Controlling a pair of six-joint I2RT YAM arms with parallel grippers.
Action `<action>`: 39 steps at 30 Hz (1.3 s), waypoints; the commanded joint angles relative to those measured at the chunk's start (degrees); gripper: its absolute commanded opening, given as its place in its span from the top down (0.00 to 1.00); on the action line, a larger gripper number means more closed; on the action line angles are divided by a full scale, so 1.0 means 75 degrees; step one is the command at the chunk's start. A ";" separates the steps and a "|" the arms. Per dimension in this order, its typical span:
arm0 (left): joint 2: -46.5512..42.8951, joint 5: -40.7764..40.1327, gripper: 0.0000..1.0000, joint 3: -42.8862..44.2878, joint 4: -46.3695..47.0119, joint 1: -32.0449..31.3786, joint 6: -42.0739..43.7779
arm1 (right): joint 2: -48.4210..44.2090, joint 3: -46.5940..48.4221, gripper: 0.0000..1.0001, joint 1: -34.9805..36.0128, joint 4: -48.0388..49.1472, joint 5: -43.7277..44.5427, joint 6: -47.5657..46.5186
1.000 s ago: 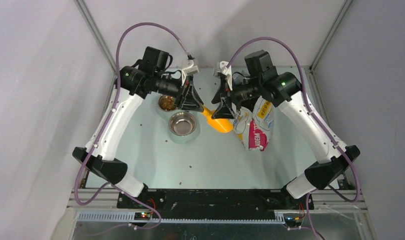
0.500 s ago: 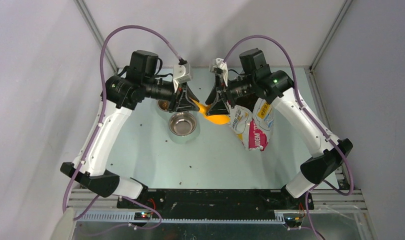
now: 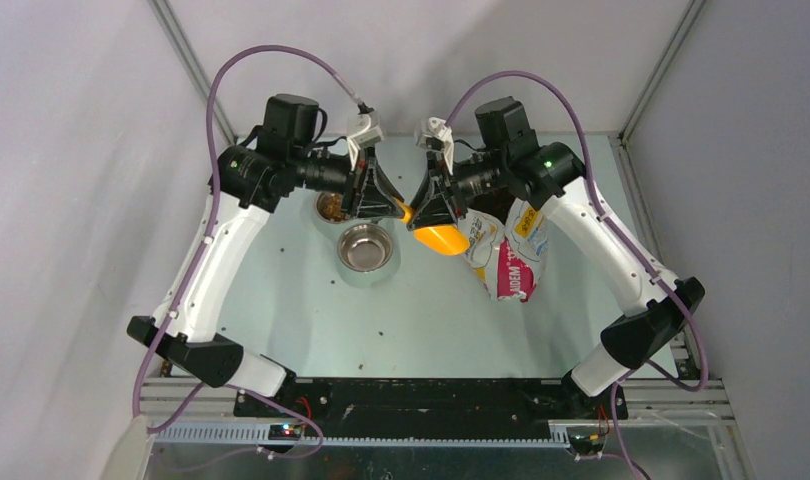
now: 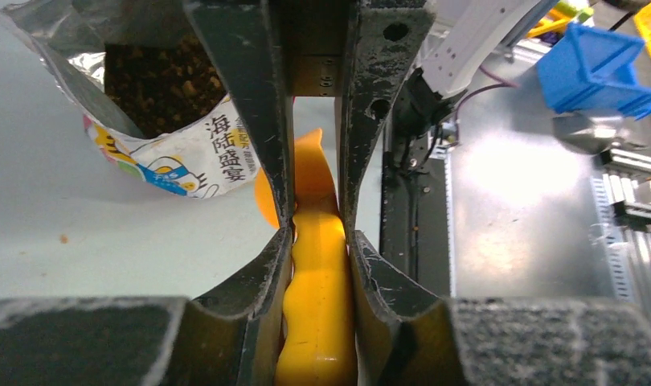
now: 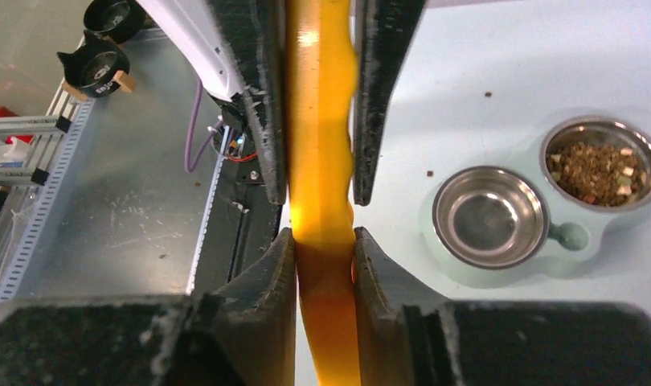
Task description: Serve the pet food
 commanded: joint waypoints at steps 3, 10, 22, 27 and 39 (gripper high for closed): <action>-0.0251 0.0373 1.00 -0.0214 0.1321 0.0126 -0.0940 | -0.0067 -0.0025 0.98 0.0021 0.0132 -0.0101 0.0178; -0.0160 0.0212 0.58 -0.0070 0.0582 0.0132 -0.0917 | -0.0192 -0.0430 1.00 -0.0297 0.0785 -0.0359 0.1179; -0.0312 0.0807 0.53 -0.0857 0.0986 0.0331 -0.1436 | -0.0250 -0.0729 1.00 -0.0530 0.1288 -0.0649 0.1702; -0.0171 0.1161 0.51 -0.0880 0.0787 0.0441 -0.1378 | -0.0235 -0.0819 1.00 -0.0693 0.1461 -0.0815 0.1842; -0.0023 0.1560 0.54 -0.1014 0.1200 0.0466 -0.1916 | -0.0212 -0.0874 1.00 -0.0674 0.1435 -0.0603 0.1810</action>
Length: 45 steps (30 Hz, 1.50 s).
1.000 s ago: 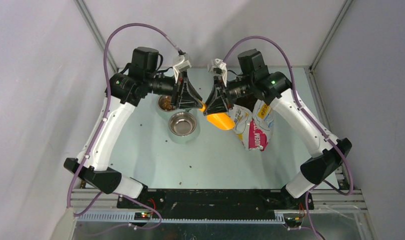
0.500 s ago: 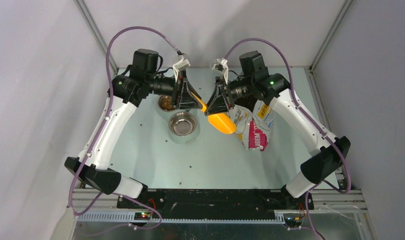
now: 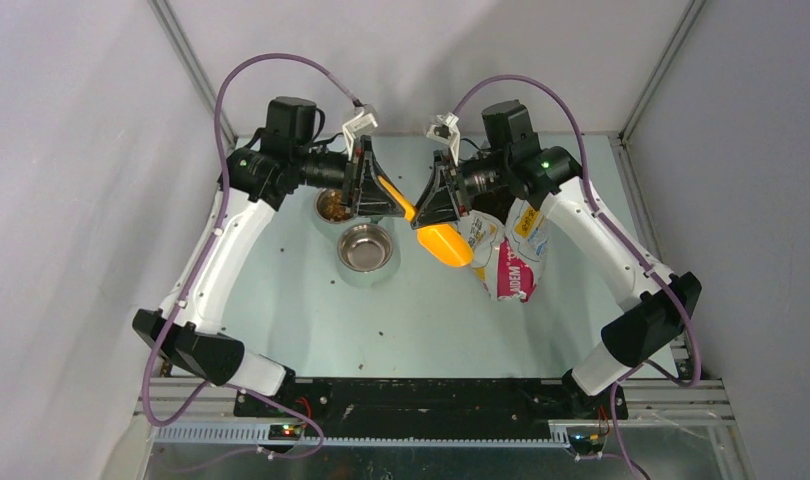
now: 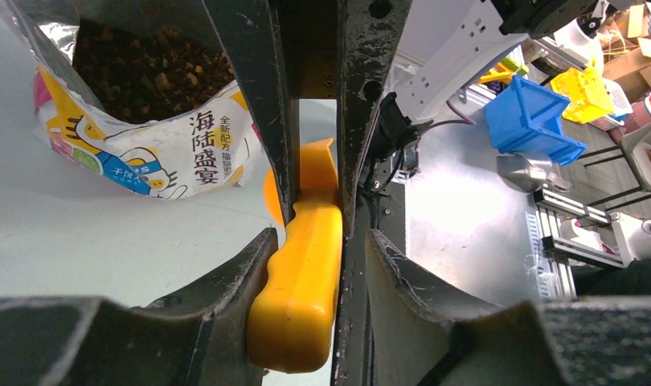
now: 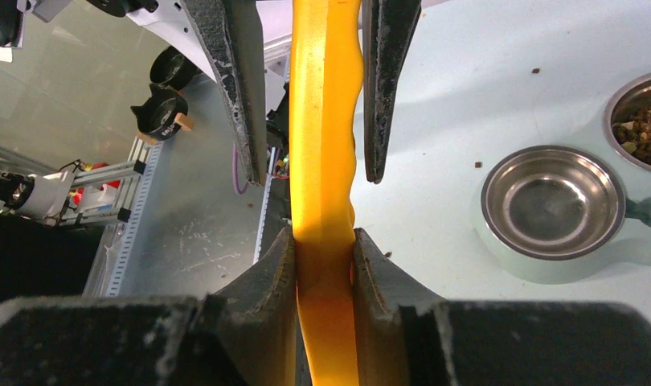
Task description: Serve the pet food
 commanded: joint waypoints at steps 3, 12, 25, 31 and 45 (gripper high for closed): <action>-0.0031 0.0597 0.56 -0.0053 0.0030 -0.0029 -0.0302 | -0.0197 -0.0011 1.00 -0.0123 0.0347 0.0332 0.0121; 0.0017 0.0684 0.85 -0.0102 0.0084 -0.0060 -0.0389 | -0.0212 -0.0039 1.00 -0.0110 0.0401 0.0425 0.0223; 0.0237 0.0227 1.00 0.0158 0.0237 0.0186 -0.1872 | -0.0635 0.0027 0.37 -0.1199 0.1155 -0.0180 0.1766; 0.0337 -0.0807 1.00 0.0102 0.2023 0.0603 -0.5032 | -0.1090 -0.0410 0.23 -0.2962 0.2521 -0.0375 0.3785; 0.0579 -0.0046 1.00 -0.1208 0.4775 0.1815 -1.1193 | -0.1654 -0.0356 0.23 -0.4723 0.0262 0.1481 0.2186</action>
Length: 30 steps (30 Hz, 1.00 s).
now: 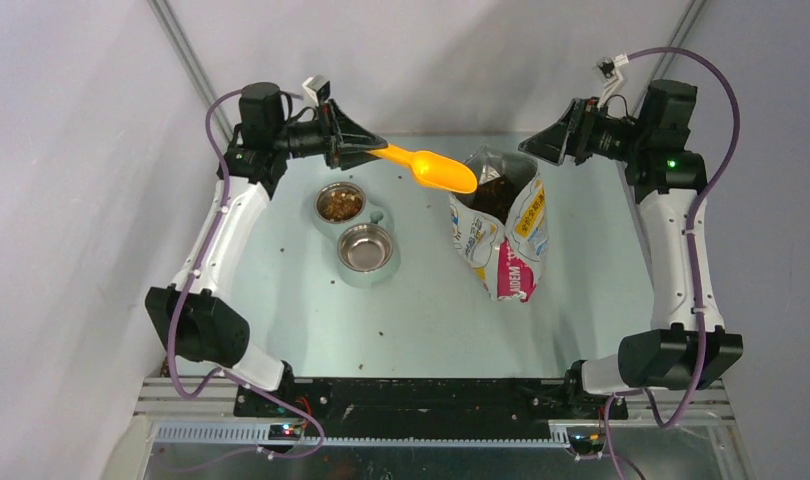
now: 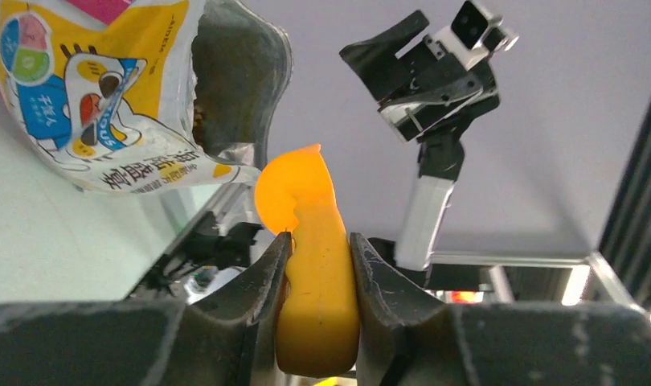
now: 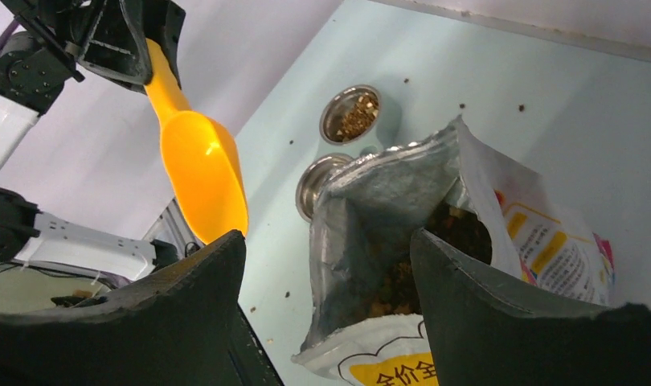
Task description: Serve the pet food
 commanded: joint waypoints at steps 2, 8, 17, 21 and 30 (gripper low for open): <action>-0.0002 0.0510 1.00 -0.0426 0.0487 0.0334 -0.1793 | -0.0245 0.0136 0.23 0.0019 -0.0716 0.0599 -0.0652; -0.0062 0.0609 1.00 -0.0662 0.0712 0.0523 -0.1744 | -0.0319 -0.0016 0.24 0.0108 -0.0760 0.0723 -0.0801; -0.0036 0.0667 1.00 -0.0424 0.0721 0.0515 -0.1288 | -0.0553 -0.0324 0.25 0.0153 -0.0886 0.0899 -0.1037; -0.0023 0.0797 1.00 -0.0218 0.1005 0.0439 -0.0135 | -0.0647 -0.0389 0.25 0.0162 -0.0853 0.0822 -0.1168; 0.0241 0.0241 1.00 0.1607 -0.0657 -0.0299 0.3161 | -0.0749 -0.0193 0.25 0.0088 -0.1512 0.1198 -0.1977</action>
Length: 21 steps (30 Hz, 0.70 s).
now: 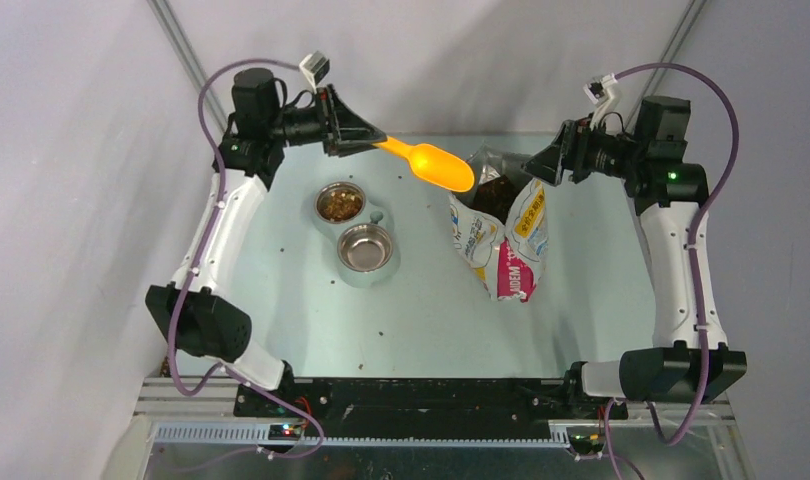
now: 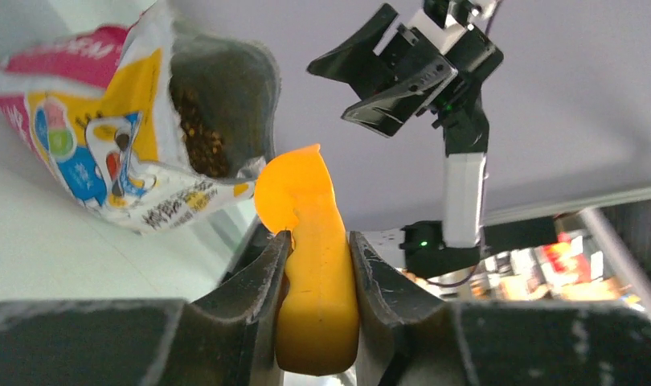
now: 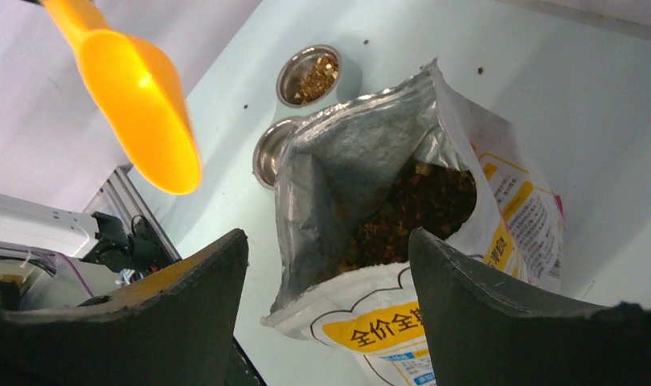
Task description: Serve the pet food
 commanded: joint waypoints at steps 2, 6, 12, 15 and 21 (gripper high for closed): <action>0.0226 -0.0940 1.00 0.2013 -0.2073 -0.0957 0.3402 | -0.0248 0.0228 0.25 -0.0217 -0.0361 0.0445 -0.0318; 0.0648 -0.2711 1.00 0.3422 -0.3665 -0.2155 0.5687 | -0.0229 0.0518 0.26 -0.0516 -0.1048 0.1143 -0.0544; 0.1569 -0.6325 1.00 0.4722 -0.4811 -0.3942 0.7913 | -0.0419 0.0403 0.26 -0.0643 -0.1584 0.2255 -0.1344; 0.1945 -0.7431 1.00 0.4934 -0.4838 -0.4394 0.8237 | -0.0492 0.0263 0.27 -0.0725 -0.1611 0.2193 -0.1351; 0.2854 -0.7651 1.00 0.4896 -0.4834 -0.4566 0.7938 | -0.0797 -0.0224 0.27 -0.0801 -0.1564 0.2204 -0.1277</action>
